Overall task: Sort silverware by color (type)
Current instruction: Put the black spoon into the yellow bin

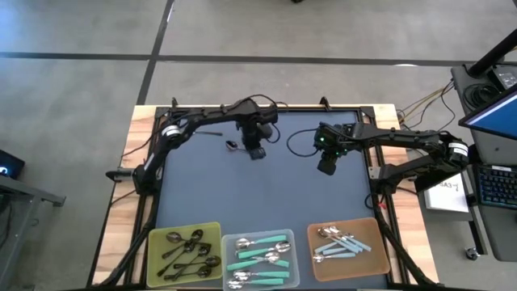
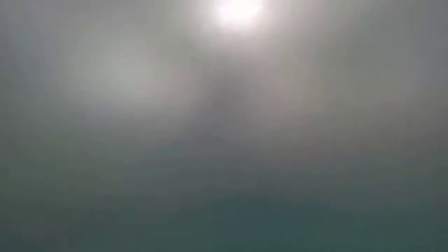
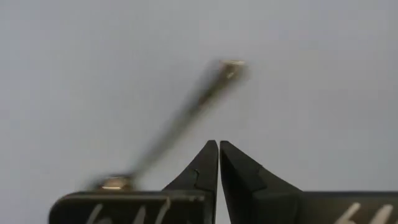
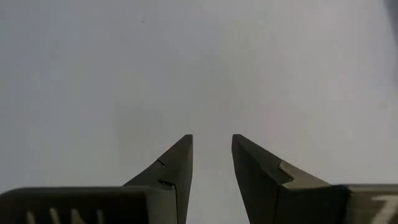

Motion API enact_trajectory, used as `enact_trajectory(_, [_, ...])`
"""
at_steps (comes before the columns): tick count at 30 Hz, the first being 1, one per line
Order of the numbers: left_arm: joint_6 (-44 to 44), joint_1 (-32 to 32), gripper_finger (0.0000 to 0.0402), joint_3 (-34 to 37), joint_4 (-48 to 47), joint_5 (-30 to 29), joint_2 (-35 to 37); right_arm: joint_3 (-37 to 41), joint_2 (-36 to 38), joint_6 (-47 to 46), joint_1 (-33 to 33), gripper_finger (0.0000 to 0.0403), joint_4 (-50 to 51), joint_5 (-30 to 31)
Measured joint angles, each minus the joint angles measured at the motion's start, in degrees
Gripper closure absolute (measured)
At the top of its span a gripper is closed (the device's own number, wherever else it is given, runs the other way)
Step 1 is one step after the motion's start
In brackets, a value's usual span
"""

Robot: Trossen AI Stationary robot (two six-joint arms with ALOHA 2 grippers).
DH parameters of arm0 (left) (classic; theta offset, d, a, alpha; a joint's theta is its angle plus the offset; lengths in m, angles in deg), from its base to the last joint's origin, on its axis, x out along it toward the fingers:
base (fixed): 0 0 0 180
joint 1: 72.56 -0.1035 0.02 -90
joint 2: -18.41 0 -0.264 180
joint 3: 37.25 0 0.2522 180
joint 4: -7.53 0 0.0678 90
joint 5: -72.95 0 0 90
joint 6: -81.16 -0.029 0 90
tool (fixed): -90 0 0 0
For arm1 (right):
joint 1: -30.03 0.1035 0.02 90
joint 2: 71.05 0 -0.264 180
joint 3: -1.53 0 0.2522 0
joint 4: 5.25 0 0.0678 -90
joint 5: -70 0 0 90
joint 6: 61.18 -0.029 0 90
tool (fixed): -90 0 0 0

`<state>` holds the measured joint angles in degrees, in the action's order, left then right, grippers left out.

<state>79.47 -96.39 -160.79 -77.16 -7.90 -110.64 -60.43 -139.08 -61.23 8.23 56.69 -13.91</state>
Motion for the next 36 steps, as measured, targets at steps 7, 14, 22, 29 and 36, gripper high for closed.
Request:
enact_trajectory(7, [-8.9, 2.9, 0.0401, 4.5, -3.9, 11.3, 3.6, 0.0, 0.0, -0.8, 0.0, 0.03, -0.1, 0.0])
enact_trajectory(14, [-2.1, 2.8, 0.0396, 23.8, 8.3, 11.5, 15.1, 0.0, 0.0, 0.1, 0.0, 0.03, -0.4, 0.0])
enact_trajectory(22, [13.6, 3.3, 0.0395, 49.0, 49.3, 1.4, 32.8, 0.0, 0.0, 0.2, 0.0, 0.03, -4.7, 0.0])
enact_trajectory(29, [15.1, 1.2, 0.0371, 55.7, 54.3, -0.7, 33.3, 0.0, 0.0, 0.2, 0.0, 0.03, -6.8, 0.0])
enact_trajectory(36, [7.7, 1.6, 0.0305, 56.1, 54.5, 0.3, 31.7, 0.0, 0.0, 0.1, -0.2, 0.03, -6.8, -0.1])
